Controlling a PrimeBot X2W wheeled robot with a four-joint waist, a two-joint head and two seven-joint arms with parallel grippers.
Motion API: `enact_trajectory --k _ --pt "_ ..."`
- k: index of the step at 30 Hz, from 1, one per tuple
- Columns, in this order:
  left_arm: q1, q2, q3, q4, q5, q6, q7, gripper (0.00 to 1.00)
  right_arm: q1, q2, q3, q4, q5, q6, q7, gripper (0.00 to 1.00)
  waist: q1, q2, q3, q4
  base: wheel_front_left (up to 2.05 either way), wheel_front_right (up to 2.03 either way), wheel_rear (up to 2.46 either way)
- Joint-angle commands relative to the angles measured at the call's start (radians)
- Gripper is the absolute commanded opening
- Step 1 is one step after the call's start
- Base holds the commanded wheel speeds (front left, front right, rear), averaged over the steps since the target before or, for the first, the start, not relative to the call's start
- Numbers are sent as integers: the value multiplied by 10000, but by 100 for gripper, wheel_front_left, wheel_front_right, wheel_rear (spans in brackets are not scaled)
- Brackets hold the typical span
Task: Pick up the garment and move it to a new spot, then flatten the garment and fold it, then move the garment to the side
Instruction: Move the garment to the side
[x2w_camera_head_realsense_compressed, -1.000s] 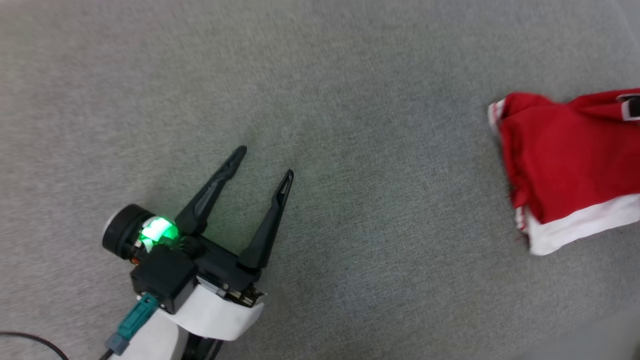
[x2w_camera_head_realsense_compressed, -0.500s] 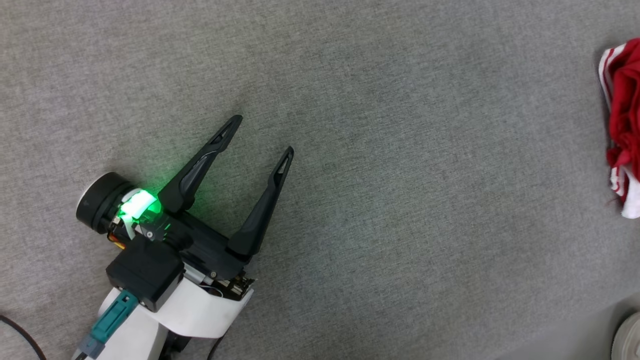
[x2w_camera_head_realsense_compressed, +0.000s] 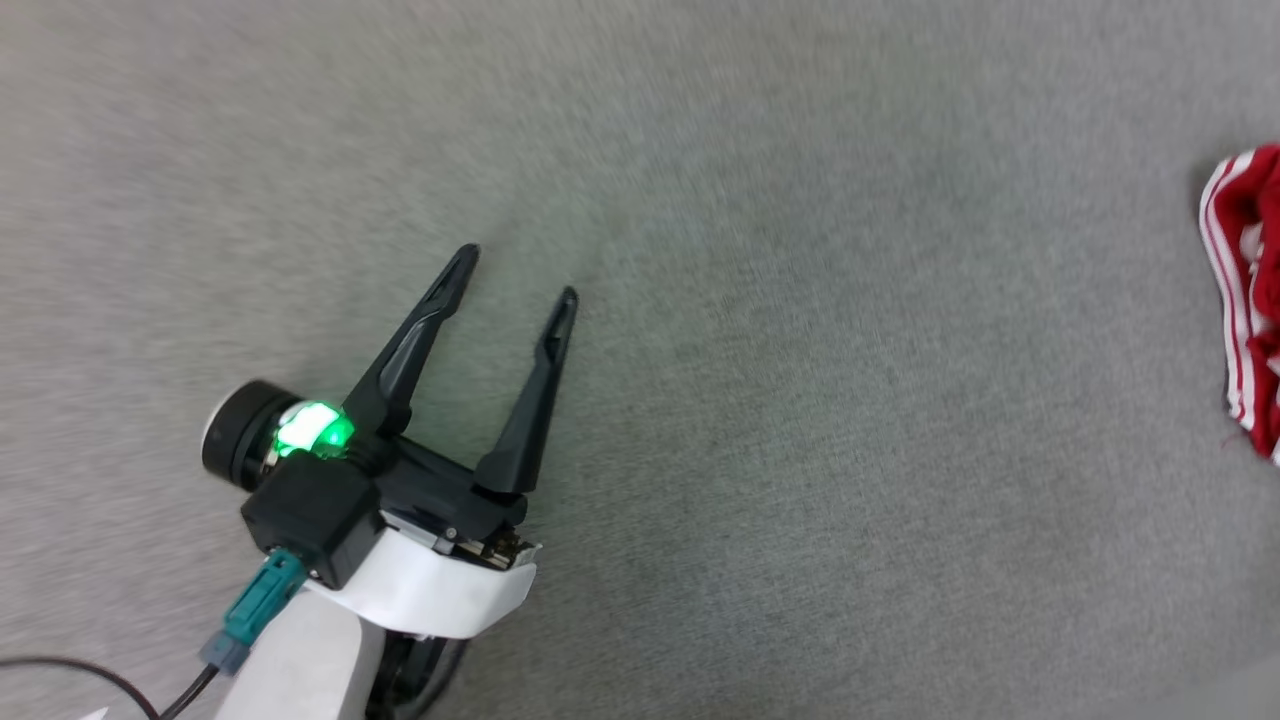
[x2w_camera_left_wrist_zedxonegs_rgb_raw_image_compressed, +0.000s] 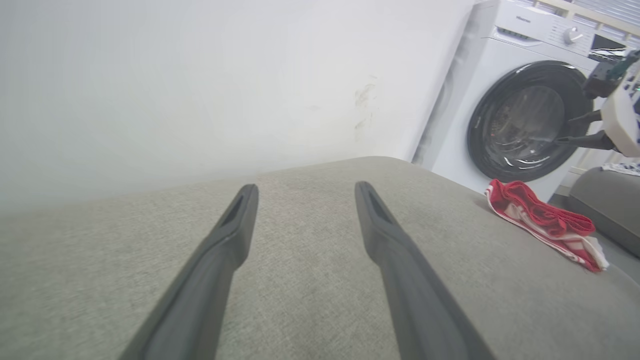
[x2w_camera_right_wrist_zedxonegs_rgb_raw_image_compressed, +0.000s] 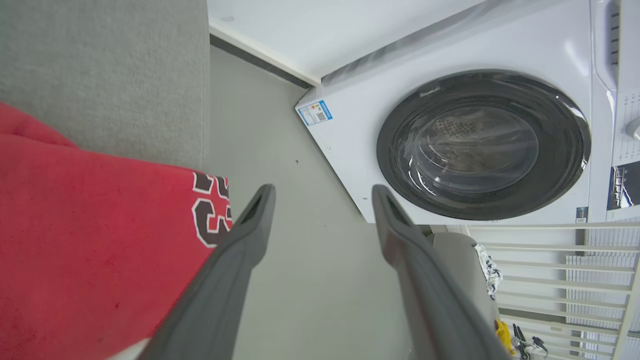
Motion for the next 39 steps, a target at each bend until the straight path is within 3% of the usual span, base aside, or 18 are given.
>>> enact_trajectory --k 1,2,7,15,22,29,39 --pt "138 -108 60 12 -34 47 -58 100 203 14 -55 -119 104 -15 -88 100 -1 0 -966 638 0 0 0" --pt "523 -478 489 157 -78 149 -53 100 492 322 -336 -931 583 -13 -439 100 -1 0 -1735 1015 0 0 0" --pt "1263 -1197 1435 355 -339 324 -44 100 1488 1331 -1026 -2642 1524 -13 -1079 100 -1 0 -2872 1636 0 0 0" --pt "2259 -1634 2570 560 71 437 -48 100 4175 3899 -2102 -5898 2030 -13 -1709 100 -1 0 -3812 2381 0 0 0" --pt "2735 -1799 2575 1394 529 221 -48 100 6359 5657 -2096 -7843 2081 -12 -1865 100 -1 0 -4362 2959 0 0 0" --pt "2819 -1904 2495 1976 963 186 -49 100 7802 6911 -2004 -8507 1980 -12 -2918 100 -1 0 -4575 3304 0 0 0" --pt "2962 -1977 2486 2301 1439 226 -49 100 8443 7393 -1767 -7395 1973 -10 -3842 100 -1 0 -4760 3299 0 0 0"
